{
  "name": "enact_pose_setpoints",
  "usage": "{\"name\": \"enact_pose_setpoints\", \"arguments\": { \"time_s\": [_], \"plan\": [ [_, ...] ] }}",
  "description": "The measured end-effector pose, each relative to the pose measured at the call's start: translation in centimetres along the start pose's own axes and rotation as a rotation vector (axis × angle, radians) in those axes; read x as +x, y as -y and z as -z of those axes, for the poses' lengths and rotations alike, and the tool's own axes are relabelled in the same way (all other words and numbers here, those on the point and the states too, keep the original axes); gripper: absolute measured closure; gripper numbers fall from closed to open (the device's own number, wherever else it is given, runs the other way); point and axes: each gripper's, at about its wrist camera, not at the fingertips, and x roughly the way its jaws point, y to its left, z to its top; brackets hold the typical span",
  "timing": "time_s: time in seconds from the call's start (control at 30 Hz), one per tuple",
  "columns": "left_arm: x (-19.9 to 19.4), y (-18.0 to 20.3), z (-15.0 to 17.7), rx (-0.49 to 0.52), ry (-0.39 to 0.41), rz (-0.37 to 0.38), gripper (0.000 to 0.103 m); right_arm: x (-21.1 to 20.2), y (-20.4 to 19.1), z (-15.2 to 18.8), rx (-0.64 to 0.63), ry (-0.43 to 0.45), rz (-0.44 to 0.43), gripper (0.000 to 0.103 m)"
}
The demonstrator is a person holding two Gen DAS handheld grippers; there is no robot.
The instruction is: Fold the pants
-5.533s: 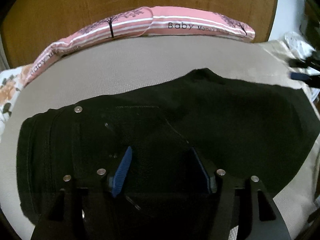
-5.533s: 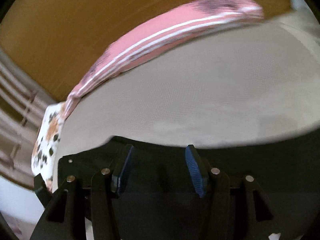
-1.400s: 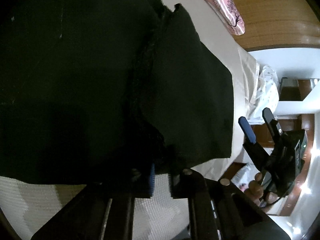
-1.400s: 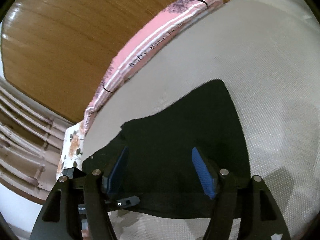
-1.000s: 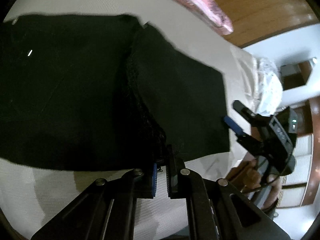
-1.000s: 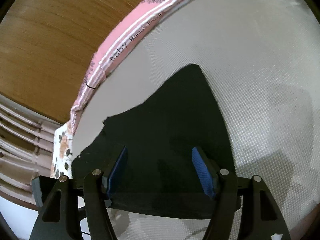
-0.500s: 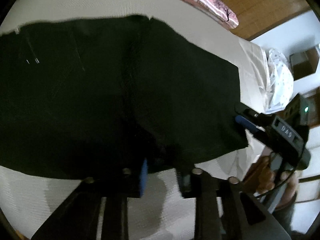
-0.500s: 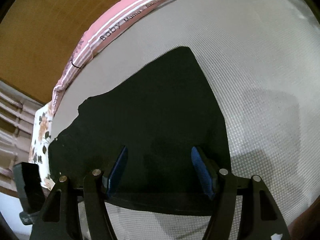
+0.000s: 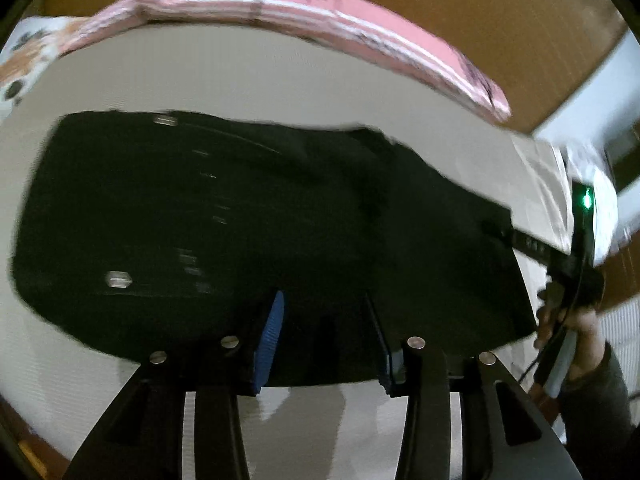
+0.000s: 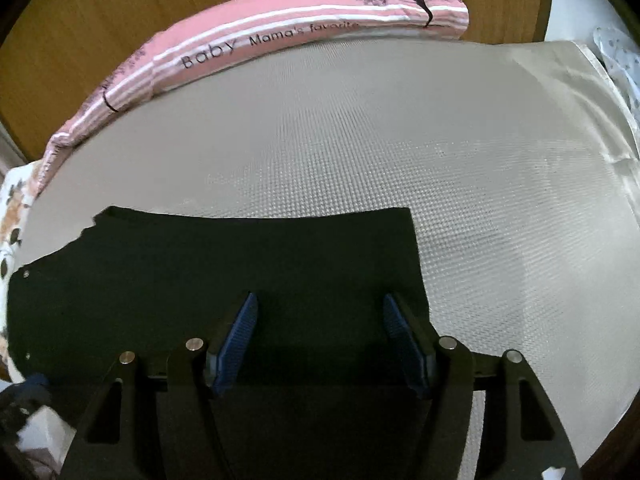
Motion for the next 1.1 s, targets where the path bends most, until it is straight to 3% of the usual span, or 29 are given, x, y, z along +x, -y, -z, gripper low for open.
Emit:
{"name": "enact_pose_setpoints", "arguments": {
  "time_s": [0.13,0.4,0.7,0.93,1.1],
  "plan": [
    [-2.9,-4.3,0.3,-0.104,0.109,-0.047,0.056,0.1,-0.8,-0.4,0.0,0.003,0.03,0.036],
    [-7.5,-12.2,1.7,-0.357,0.242,-0.087,0.052,0.5,-6.5,-1.1,-0.065,-0.01,-0.073,0.036],
    [-8.5,-17.4,4.0,-0.558,0.239,-0.012,0.051,0.4,-16.3,1.9,-0.196,-0.057,-0.262,0.036],
    [-6.4,-19.3,5.4,-0.69,0.184,0.085,0.051,-0.7,-18.9,2.7,-0.232,-0.104,-0.447,0.031],
    [-5.2,-20.2,6.1,-0.763,0.193,0.146,0.051,-1.2,-19.2,3.7,-0.223,-0.118,-0.465,0.032]
  ]
}}
